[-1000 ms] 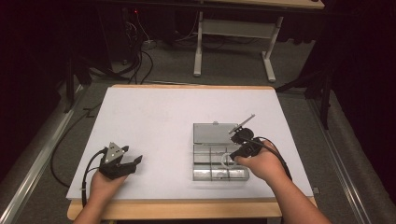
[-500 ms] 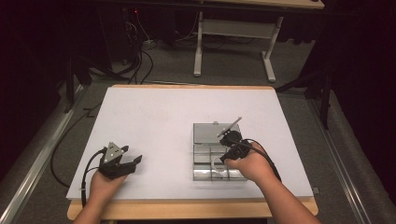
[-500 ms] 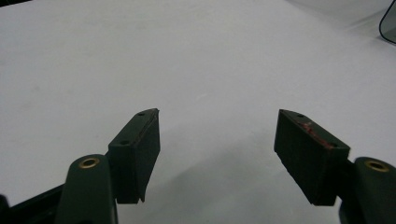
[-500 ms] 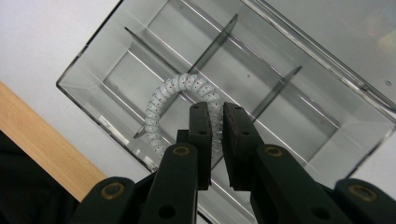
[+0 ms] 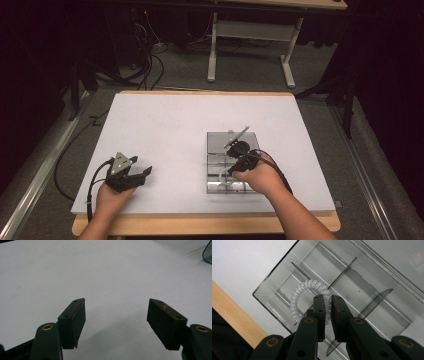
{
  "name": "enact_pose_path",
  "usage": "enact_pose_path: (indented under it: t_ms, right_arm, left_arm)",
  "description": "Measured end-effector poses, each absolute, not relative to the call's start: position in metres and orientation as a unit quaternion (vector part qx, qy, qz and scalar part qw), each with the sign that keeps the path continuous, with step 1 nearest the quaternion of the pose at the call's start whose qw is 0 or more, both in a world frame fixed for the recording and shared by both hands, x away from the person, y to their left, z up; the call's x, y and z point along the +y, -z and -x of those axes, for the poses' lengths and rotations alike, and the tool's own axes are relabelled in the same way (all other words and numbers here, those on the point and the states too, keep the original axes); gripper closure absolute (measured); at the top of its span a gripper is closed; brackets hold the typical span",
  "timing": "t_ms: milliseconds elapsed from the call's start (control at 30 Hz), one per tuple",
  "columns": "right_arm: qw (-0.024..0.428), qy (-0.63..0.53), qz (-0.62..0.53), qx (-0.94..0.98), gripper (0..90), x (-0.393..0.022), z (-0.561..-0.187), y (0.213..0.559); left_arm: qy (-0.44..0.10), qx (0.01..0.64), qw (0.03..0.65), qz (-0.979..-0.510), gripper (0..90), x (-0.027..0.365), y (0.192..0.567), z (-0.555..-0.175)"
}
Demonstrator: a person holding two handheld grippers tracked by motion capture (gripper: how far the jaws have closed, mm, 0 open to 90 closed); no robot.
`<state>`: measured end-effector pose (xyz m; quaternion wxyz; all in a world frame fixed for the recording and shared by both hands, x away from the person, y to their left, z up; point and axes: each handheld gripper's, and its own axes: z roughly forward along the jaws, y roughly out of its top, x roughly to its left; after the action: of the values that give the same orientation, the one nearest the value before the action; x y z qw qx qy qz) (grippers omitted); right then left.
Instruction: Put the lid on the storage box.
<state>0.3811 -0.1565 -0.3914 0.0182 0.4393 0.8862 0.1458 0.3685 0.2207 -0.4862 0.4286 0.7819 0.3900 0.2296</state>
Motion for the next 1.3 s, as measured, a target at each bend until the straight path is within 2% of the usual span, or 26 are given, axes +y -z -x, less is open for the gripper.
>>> enact_pose_path:
  t_ms: [767, 1033, 1300]
  right_arm:
    - [-0.010, -0.143, -0.436, 0.889, 82.3, -0.131, -0.379, 0.410]
    - [-0.007, -0.148, -0.434, 0.889, 79.1, -0.132, -0.382, 0.410]
    - [-0.001, -0.150, -0.434, 0.888, 81.5, -0.142, -0.381, 0.407]
  left_arm:
    - [-0.225, 0.391, 0.428, -0.783, 31.3, 0.221, 0.486, -0.369]
    - [-0.223, 0.391, 0.428, -0.784, 31.2, 0.221, 0.486, -0.370]
    - [-0.224, 0.391, 0.428, -0.783, 31.2, 0.221, 0.486, -0.370]
